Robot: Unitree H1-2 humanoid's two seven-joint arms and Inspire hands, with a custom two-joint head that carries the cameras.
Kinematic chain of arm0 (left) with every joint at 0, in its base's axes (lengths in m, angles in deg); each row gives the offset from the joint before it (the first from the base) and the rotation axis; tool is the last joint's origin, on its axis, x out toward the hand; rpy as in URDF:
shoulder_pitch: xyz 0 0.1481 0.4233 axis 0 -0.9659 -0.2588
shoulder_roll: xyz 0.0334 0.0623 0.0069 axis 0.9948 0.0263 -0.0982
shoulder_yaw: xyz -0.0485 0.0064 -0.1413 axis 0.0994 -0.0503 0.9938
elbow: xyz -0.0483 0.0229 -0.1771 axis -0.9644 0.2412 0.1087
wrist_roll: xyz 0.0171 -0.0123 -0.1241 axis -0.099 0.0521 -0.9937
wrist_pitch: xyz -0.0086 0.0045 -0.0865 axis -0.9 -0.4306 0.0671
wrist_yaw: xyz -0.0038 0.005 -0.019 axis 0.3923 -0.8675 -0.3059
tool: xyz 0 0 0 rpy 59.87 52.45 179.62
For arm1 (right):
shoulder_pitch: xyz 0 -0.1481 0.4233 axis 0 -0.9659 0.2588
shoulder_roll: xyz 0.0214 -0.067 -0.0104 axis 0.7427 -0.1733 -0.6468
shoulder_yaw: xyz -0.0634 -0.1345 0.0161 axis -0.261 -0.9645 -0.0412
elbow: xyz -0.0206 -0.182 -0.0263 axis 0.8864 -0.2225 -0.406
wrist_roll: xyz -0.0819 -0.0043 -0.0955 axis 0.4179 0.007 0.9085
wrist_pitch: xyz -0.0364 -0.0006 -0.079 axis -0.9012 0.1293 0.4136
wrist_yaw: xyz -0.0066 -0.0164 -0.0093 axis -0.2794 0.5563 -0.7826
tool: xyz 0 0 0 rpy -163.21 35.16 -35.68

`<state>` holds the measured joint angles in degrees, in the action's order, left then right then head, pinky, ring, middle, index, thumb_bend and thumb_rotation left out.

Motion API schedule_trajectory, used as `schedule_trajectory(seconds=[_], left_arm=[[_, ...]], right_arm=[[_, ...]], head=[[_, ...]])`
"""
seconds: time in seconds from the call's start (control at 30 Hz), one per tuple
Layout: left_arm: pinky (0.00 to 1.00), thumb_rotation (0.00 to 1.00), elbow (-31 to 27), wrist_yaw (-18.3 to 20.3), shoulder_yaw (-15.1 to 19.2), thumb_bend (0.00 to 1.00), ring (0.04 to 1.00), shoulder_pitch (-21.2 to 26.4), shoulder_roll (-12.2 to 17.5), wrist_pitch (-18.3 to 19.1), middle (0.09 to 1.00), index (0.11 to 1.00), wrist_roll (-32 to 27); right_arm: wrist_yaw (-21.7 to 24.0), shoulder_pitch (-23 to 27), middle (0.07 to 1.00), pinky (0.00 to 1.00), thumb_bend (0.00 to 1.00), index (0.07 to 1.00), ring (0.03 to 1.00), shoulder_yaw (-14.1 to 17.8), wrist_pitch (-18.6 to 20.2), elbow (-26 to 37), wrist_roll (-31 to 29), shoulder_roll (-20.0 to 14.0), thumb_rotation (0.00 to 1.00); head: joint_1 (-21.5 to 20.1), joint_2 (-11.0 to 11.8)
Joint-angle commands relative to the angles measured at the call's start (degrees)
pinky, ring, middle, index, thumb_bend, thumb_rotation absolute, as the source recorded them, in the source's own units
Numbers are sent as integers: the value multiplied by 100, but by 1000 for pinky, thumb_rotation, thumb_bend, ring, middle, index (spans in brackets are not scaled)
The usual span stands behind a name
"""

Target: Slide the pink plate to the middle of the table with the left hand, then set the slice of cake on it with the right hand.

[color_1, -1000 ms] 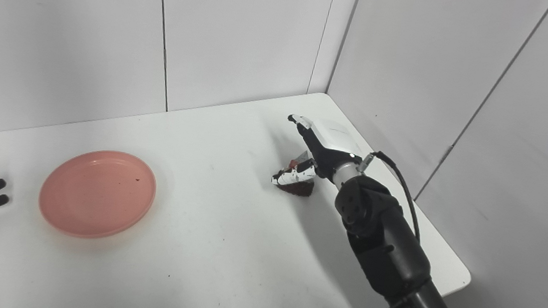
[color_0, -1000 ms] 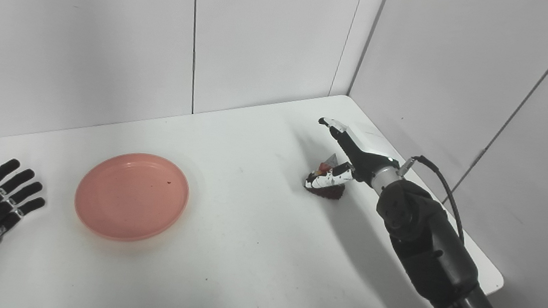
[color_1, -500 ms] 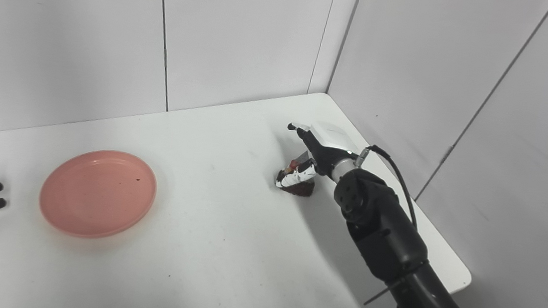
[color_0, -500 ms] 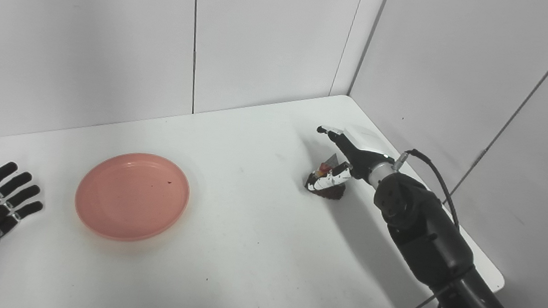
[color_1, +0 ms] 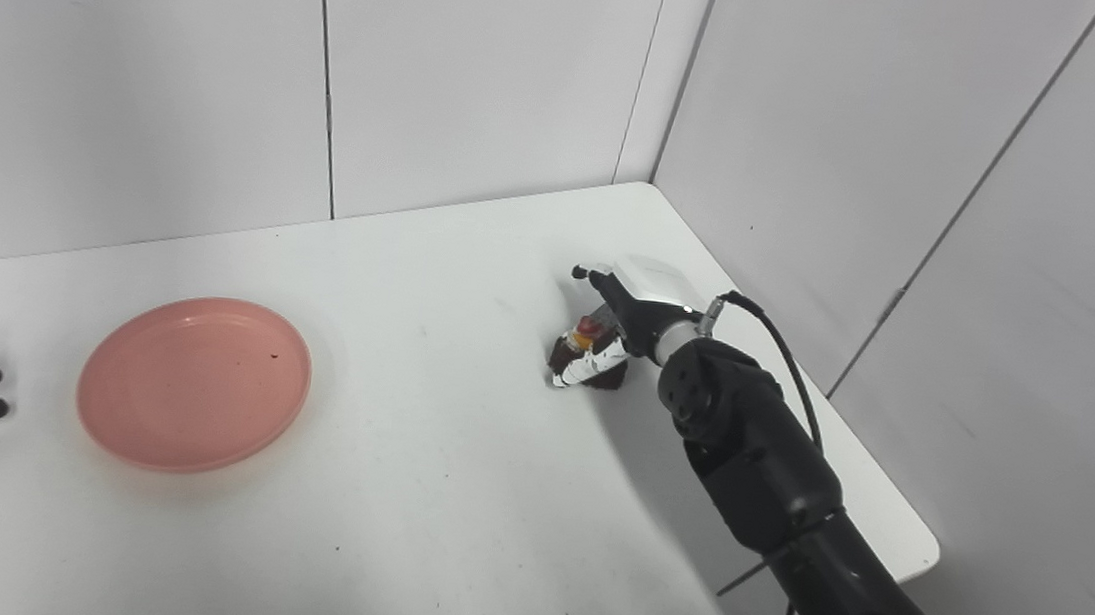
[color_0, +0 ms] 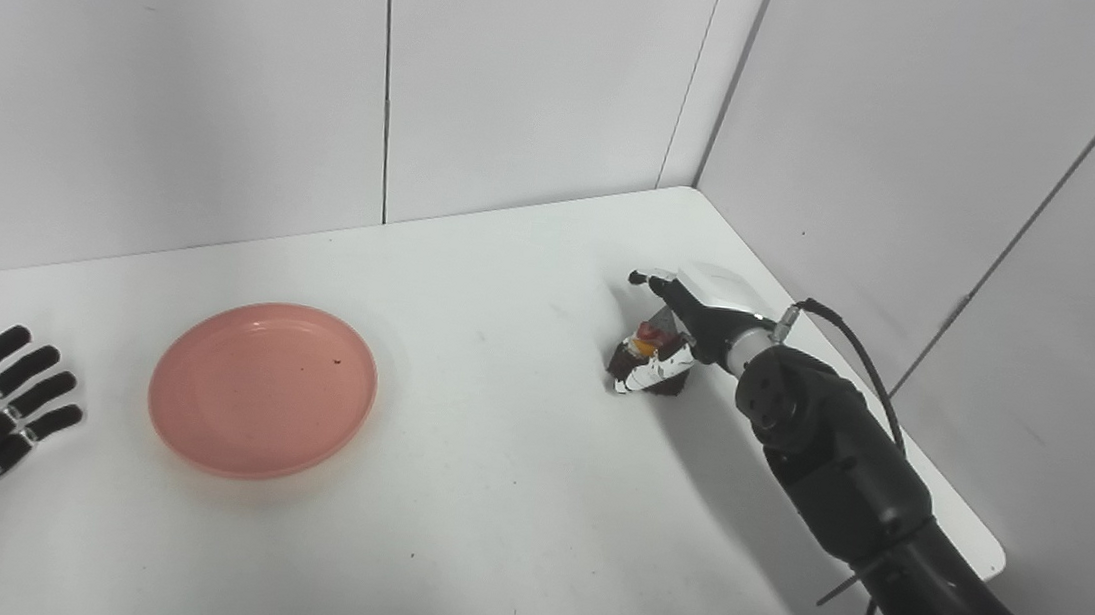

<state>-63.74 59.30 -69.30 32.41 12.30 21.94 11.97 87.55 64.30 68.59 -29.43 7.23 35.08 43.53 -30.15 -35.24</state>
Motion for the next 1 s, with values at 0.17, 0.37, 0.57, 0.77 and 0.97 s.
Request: schedule_trajectory(seconds=[0.17, 0.37, 0.57, 0.77, 0.97], left_arm=[[790, 779, 90, -251, -105, 518, 859, -434, 72, 566, 887, 878, 246], [796, 797, -19, -255, -133, 522, 860, -465, 113, 532, 882, 874, 280], [800, 789, -132, -339, -137, 526, 860, -489, 111, 608, 879, 870, 263], [810, 801, -158, -321, -151, 523, 865, -492, 121, 608, 886, 875, 237], [814, 805, -155, -314, -146, 524, 868, -487, 128, 602, 888, 881, 230]], right_arm=[[-68, 275, 919, 748, 972, 863, 895, -15, -14, -54, 28, -296, 275], [47, 372, 911, 744, 945, 873, 882, -140, 55, -217, 58, -317, 235], [407, 518, 891, 770, 899, 837, 886, -284, 86, -373, 398, -360, 163], [637, 558, 784, 632, 775, 769, 722, -254, 86, -475, 565, -335, 83], [739, 548, 526, 439, 533, 529, 516, -170, 87, -586, 672, -278, 45]], head=[[30, -33], [53, -63], [60, -79], [70, -81], [90, -93]])
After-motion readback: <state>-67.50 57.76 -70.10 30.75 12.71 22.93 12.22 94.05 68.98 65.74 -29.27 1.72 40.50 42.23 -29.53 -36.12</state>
